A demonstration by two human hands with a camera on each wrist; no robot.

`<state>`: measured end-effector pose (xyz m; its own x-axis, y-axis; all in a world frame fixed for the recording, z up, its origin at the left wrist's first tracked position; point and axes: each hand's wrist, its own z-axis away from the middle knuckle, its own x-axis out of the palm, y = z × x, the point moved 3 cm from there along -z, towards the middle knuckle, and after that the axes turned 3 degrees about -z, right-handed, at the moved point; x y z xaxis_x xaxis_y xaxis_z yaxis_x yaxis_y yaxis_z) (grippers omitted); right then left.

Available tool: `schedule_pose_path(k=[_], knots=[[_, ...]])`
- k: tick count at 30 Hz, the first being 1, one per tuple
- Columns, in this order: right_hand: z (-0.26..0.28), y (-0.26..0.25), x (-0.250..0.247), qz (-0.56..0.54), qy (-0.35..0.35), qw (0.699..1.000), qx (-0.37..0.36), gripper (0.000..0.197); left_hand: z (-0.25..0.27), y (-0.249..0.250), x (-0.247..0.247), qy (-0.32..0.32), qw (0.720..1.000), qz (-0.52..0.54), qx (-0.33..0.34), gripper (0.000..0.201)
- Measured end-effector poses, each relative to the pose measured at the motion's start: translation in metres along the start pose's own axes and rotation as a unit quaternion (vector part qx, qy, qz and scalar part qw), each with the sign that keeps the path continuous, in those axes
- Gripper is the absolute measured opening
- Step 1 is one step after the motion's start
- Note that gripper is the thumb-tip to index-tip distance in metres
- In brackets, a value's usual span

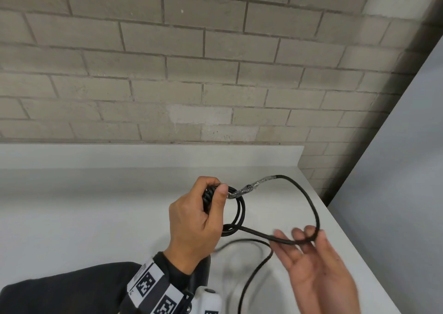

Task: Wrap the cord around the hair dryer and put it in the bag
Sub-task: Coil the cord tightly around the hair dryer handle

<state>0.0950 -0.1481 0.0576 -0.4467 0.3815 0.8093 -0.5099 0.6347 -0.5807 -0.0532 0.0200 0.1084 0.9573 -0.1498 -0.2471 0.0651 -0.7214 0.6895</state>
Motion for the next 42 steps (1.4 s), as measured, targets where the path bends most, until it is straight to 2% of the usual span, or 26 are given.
schedule_pose_path(k=[1, 2, 4, 6, 7, 8, 9, 10, 12, 14, 15, 18, 20, 22, 24, 28, 30, 33, 35, 38, 39, 40, 42], knots=[[0.001, -0.015, -0.009, 0.001, 0.024, 1.0, -0.005, 0.051, 0.0, -0.001, -0.001, 0.0, 1.0, 0.003, -0.002, 0.03], [-0.001, -0.027, -0.019, -0.002, 0.006, 1.0, 0.0, 0.056, -0.001, -0.002, -0.001, 0.002, 1.0, 0.005, -0.004, 0.03], [0.002, -0.054, -0.021, 0.025, 0.021, 0.999, 0.016, 0.06, -0.003, -0.003, -0.004, 0.006, 1.0, 0.008, -0.004, 0.031], [-0.003, -0.076, -0.018, 0.088, -0.015, 0.996, 0.016, 0.048, -0.005, -0.006, -0.007, 0.01, 1.0, 0.007, -0.01, 0.031], [-0.004, -0.087, -0.022, 0.158, 0.026, 0.986, 0.036, 0.039, -0.006, -0.007, -0.008, 0.011, 1.0, 0.004, -0.013, 0.031], [-0.002, -0.099, -0.032, 0.269, 0.108, 0.957, -0.003, 0.031, -0.007, -0.008, -0.009, 0.009, 1.0, 0.0, -0.015, 0.031], [0.0, -0.107, -0.037, 0.362, 0.172, 0.915, -0.053, 0.024, -0.007, -0.008, -0.009, 0.006, 1.0, -0.004, -0.014, 0.031], [-0.001, -0.111, -0.043, 0.41, 0.197, 0.885, -0.094, 0.019, -0.006, -0.007, -0.008, 0.002, 1.0, -0.008, -0.012, 0.032], [-0.002, -0.109, -0.047, 0.486, 0.204, 0.836, -0.15, 0.008, -0.005, -0.005, -0.006, -0.003, 1.0, -0.012, -0.01, 0.032], [-0.001, -0.096, -0.047, 0.534, 0.201, 0.807, -0.15, 0.034, -0.003, -0.003, -0.004, -0.003, 1.0, -0.015, -0.008, 0.032], [0.002, -0.087, -0.043, 0.546, 0.207, 0.796, -0.159, 0.039, -0.003, -0.002, -0.003, -0.003, 1.0, -0.02, -0.007, 0.032], [0.02, -0.056, -0.005, 0.571, 0.215, 0.749, -0.258, 0.021, -0.003, -0.001, -0.002, -0.004, 0.999, -0.039, -0.002, 0.03], [0.032, -0.034, 0.025, 0.553, 0.175, 0.753, -0.311, 0.019, -0.002, -0.001, -0.002, -0.002, 0.999, -0.043, -0.001, 0.03], [0.038, -0.01, 0.049, 0.543, 0.071, 0.778, -0.309, 0.01, -0.001, -0.002, -0.002, 0.001, 0.999, -0.04, -0.004, 0.03], [0.038, 0.013, 0.06, 0.545, -0.016, 0.803, -0.241, 0.009, -0.001, -0.001, -0.002, 0.002, 0.999, -0.04, -0.002, 0.029], [0.032, 0.054, 0.06, 0.564, -0.086, 0.821, -0.024, 0.007, 0.0, 0.003, 0.0, -0.011, 0.999, -0.047, 0.013, 0.032], [0.03, 0.065, 0.066, 0.518, -0.11, 0.847, 0.043, 0.013, 0.002, 0.005, 0.0, -0.013, 0.998, -0.053, 0.022, 0.035], [0.03, 0.068, 0.071, 0.379, -0.105, 0.913, 0.113, 0.023, 0.002, 0.005, -0.001, -0.009, 0.998, -0.058, 0.027, 0.036], [0.034, 0.067, 0.069, 0.324, -0.12, 0.928, 0.142, 0.023, 0.002, 0.004, -0.003, -0.008, 0.998, -0.062, 0.029, 0.035], [0.037, 0.051, 0.056, 0.332, -0.149, 0.923, 0.125, 0.027, 0.0, 0.001, -0.006, 0.0, 0.998, -0.065, 0.027, 0.03], [0.037, 0.042, 0.05, 0.363, -0.155, 0.912, 0.113, 0.027, -0.001, -0.001, -0.007, 0.003, 0.997, -0.068, 0.025, 0.029], [0.039, 0.033, 0.043, 0.399, -0.165, 0.897, 0.098, 0.028, -0.002, -0.003, -0.009, 0.004, 0.997, -0.071, 0.024, 0.028], [0.052, 0.017, 0.028, 0.491, -0.215, 0.843, 0.032, 0.022, -0.002, -0.005, -0.01, 0.002, 0.997, -0.074, 0.025, 0.03]])
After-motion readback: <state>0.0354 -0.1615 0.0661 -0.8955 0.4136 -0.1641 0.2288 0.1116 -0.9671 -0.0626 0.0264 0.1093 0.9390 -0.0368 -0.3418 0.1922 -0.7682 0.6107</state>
